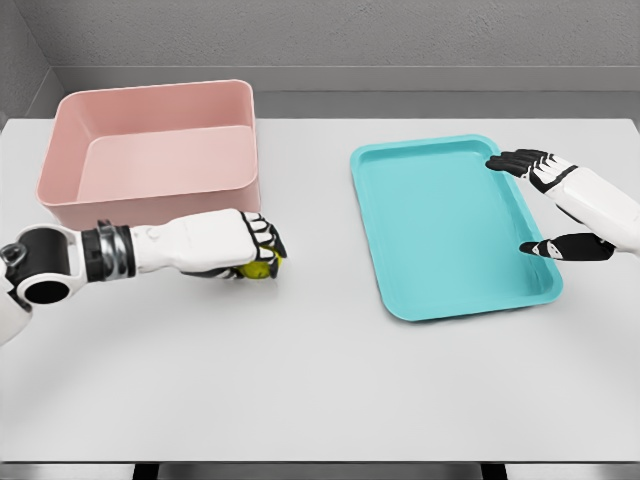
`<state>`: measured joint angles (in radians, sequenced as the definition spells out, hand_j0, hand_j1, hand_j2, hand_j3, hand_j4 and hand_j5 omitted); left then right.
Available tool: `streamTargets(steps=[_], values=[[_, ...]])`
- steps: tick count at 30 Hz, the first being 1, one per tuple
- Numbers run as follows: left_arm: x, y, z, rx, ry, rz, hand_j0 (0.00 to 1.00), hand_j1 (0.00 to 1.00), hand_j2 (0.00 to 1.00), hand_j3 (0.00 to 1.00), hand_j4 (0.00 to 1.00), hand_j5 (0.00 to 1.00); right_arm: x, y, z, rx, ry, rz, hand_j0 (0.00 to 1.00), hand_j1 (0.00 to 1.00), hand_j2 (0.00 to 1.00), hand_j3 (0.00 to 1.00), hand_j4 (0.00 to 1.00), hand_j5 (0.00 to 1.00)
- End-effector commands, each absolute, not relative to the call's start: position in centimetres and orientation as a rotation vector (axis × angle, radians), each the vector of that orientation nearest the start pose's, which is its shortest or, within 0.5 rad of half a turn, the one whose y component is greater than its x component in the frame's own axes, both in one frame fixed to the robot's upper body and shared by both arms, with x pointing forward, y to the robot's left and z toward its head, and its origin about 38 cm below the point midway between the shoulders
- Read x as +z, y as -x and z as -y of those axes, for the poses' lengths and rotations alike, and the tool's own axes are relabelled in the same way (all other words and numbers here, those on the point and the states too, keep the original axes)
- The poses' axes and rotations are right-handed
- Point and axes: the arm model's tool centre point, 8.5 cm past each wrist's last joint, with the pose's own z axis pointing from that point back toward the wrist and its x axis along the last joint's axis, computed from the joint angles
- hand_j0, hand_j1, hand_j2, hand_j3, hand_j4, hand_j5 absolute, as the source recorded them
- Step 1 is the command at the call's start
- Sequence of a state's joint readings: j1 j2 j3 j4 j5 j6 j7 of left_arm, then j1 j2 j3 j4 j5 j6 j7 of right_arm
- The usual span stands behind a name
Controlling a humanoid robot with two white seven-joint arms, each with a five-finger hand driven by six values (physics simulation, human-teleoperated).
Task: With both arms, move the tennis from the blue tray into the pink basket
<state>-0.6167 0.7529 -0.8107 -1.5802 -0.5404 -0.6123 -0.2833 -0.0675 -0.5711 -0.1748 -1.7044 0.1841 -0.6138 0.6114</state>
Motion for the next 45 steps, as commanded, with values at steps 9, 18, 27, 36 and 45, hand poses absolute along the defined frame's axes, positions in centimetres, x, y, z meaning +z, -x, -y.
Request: streamTargets(steps=[9,18,27,36,45], values=[[19.6,-40.4,-22.1,2.763,0.383,-2.096,0.53,0.53,0.53,0.53,0.53,0.53,22.3,-34.7,35.8,1.446,0.391,1.838,1.00,1.00,1.00,1.00,1.00,1.00],[21.1,-41.0,-22.7,2.746,0.431,-2.093,0.53,0.53,0.53,0.53,0.53,0.53,22.3,-34.7,35.8,1.446,0.391,1.838,1.00,1.00,1.00,1.00,1.00,1.00],[22.6,-41.7,-23.5,2.736,0.477,-2.102,0.53,0.53,0.53,0.53,0.53,0.53,22.3,-34.7,35.8,1.445,0.390,1.839,1.00,1.00,1.00,1.00,1.00,1.00],[23.8,-43.1,-24.7,2.736,0.551,-2.127,0.53,0.53,0.53,0.53,0.53,0.53,22.3,-34.7,35.8,1.445,0.388,1.841,1.00,1.00,1.00,1.00,1.00,1.00],[25.4,-46.0,-28.2,2.761,0.715,-2.202,0.53,0.53,0.53,0.53,0.53,0.53,22.3,-34.7,35.8,1.444,0.387,1.842,1.00,1.00,1.00,1.00,1.00,1.00]])
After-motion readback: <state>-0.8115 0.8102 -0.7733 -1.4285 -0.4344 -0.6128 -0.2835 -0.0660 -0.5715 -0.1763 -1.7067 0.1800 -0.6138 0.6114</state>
